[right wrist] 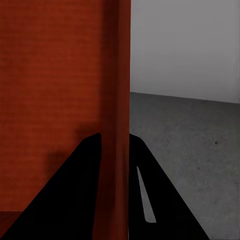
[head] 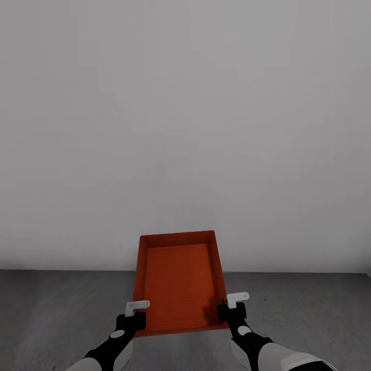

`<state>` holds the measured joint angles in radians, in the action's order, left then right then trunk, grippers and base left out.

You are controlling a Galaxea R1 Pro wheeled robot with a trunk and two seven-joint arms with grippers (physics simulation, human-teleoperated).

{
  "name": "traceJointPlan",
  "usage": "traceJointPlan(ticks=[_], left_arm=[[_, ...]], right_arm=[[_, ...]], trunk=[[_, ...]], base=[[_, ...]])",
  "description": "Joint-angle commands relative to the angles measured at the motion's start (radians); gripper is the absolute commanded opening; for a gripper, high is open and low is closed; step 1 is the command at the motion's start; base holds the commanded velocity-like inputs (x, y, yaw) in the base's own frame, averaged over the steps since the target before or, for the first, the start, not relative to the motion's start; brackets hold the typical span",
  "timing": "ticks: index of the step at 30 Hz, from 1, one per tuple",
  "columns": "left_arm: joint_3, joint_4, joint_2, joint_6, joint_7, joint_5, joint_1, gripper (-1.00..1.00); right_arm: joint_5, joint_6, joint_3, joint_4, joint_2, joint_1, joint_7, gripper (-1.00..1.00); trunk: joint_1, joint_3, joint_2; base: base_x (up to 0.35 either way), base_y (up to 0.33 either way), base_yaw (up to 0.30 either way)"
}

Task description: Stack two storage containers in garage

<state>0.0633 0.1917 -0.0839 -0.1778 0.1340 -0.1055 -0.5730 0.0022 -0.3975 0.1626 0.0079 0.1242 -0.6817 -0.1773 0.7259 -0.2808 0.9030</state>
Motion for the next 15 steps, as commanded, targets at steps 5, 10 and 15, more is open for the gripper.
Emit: traceJointPlan(ticks=[5, 10, 15], left_arm=[[0.013, 0.002, 0.002, -0.037, 0.014, -0.002, -0.001, -1.00], [0.013, 0.002, 0.001, -0.037, 0.015, -0.002, -0.001, -1.00], [0.013, 0.002, 0.002, -0.037, 0.015, -0.002, -0.001, -1.00]], right_arm=[[0.010, 0.002, -0.037, 0.003, 0.001, -0.001, -0.004, -1.00], [0.010, 0.002, -0.037, 0.003, 0.001, -0.001, -0.004, -1.00], [0.010, 0.002, -0.037, 0.003, 0.002, -0.001, -0.004, -1.00]], trunk=[[0.000, -0.009, 0.001], [0.008, -0.024, 0.015], [0.027, -0.047, 0.050]], base=[[0.000, 0.000, 0.000], [0.000, 0.000, 0.000], [0.000, 0.000, 0.000]])
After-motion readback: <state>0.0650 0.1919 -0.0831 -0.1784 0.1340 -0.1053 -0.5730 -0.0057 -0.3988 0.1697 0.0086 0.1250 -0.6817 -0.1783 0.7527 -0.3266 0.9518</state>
